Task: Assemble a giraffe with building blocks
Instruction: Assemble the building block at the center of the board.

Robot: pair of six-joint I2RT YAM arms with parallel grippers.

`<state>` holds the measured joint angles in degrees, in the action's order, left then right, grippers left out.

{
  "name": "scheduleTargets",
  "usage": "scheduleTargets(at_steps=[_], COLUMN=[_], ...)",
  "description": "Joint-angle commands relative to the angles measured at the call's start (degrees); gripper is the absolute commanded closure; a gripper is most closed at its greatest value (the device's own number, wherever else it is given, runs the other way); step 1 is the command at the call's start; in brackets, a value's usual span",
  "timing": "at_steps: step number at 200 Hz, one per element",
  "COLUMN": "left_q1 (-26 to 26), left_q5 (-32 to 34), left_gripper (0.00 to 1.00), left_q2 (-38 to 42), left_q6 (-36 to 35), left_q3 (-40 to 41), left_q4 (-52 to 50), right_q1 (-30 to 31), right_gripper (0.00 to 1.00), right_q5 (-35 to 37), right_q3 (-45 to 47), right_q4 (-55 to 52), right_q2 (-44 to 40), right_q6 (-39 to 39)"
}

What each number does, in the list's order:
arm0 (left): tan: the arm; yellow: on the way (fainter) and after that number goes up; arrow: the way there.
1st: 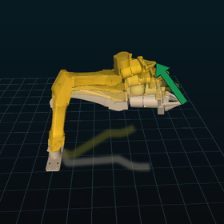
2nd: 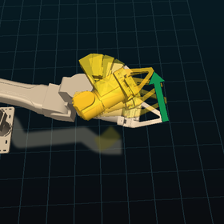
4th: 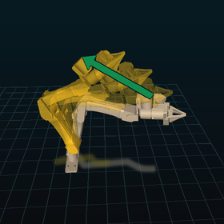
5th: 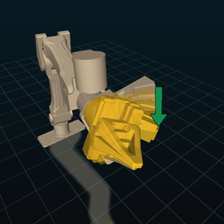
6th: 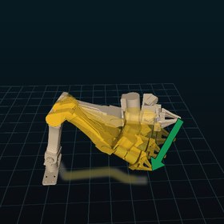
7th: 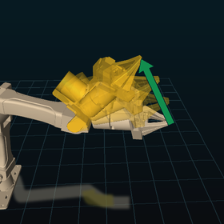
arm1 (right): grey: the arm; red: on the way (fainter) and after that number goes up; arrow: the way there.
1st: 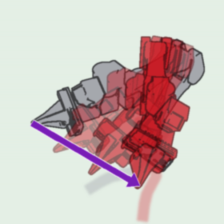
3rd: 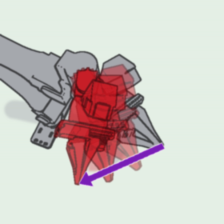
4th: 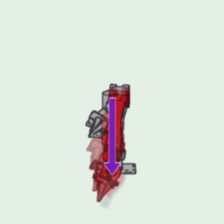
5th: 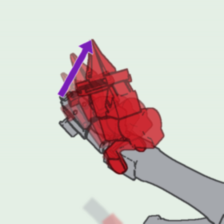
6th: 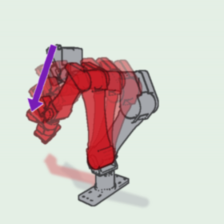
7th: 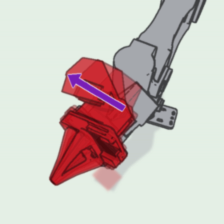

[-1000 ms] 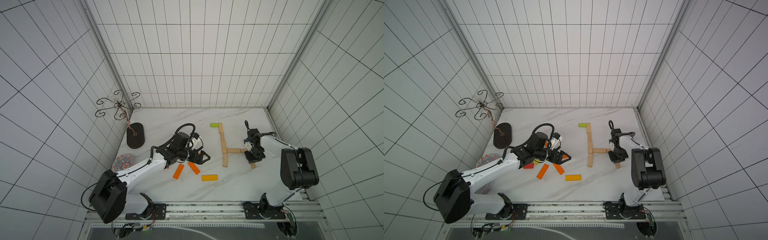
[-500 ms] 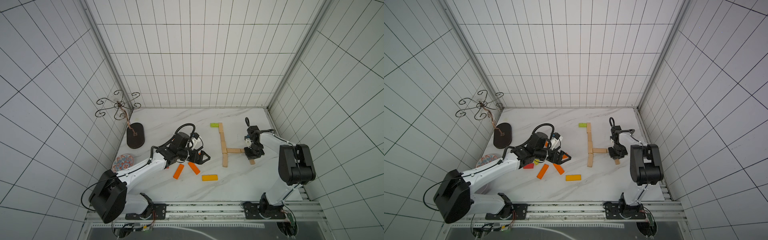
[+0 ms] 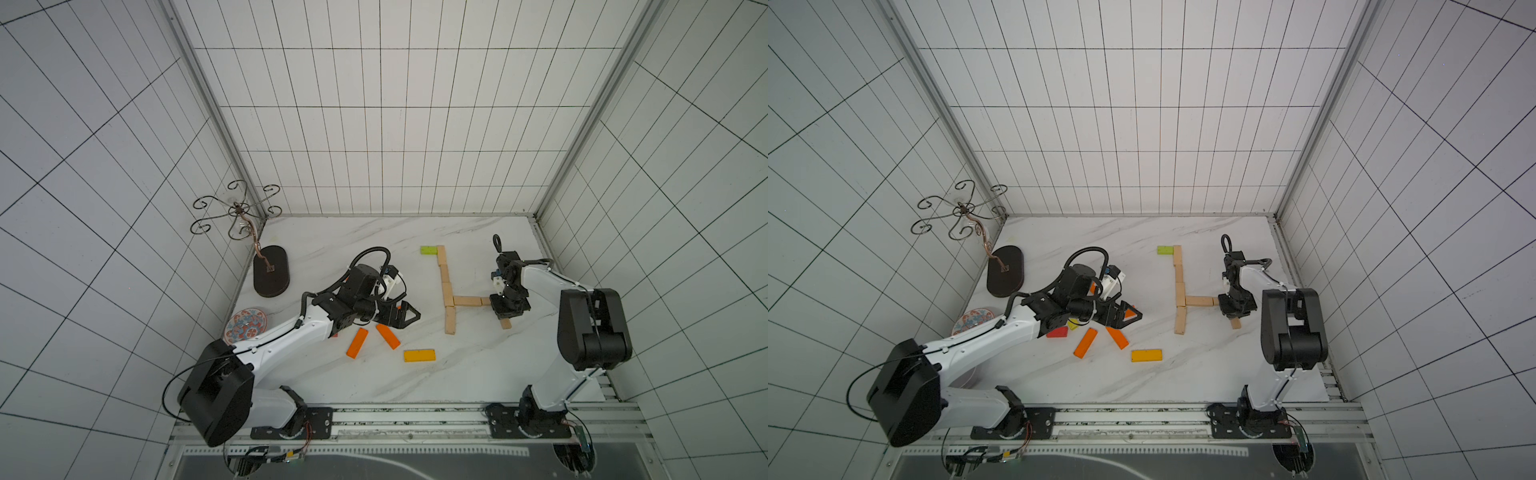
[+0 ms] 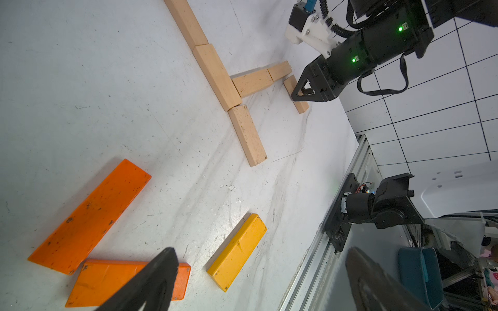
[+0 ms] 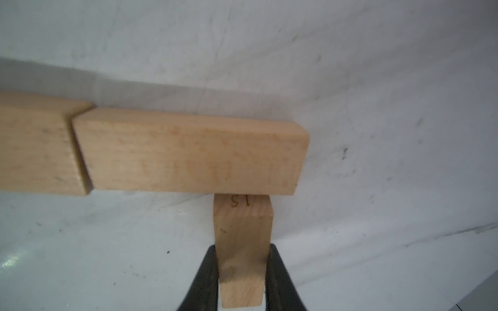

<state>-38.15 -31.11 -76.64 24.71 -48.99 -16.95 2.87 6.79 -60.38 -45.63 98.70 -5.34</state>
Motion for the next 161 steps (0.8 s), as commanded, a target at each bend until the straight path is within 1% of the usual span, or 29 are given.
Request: scheduleTargets(at_steps=[1, 79, 132, 161], left_q1=[0.01, 0.01, 0.07, 0.02], left_q5=[0.79, 1.58, 1.76, 1.93], left_gripper=[0.03, 0.03, 0.03, 0.03], left_q2=[-0.44, -0.26, -0.26, -0.42], left_q6=[-0.80, -1.23, -1.23, -1.31], left_q3=[-0.43, -0.58, -0.58, -0.59], left_q4=[0.38, -0.19, -0.28, -0.36], right_q1=[-0.76, -0.76, -0.76, -0.76], right_gripper=[0.75, 0.66, 0.47, 0.41], right_q5=[0.15, -0.11, -0.63, -1.63], right_q3=[-3.19, -3.18, -3.56, -4.65], right_q4=[-0.35, -0.10, -0.60, -1.26], right_q2=[0.46, 0.45, -0.75, -1.68], right_q6=[-0.02, -0.19, -0.54, -0.63])
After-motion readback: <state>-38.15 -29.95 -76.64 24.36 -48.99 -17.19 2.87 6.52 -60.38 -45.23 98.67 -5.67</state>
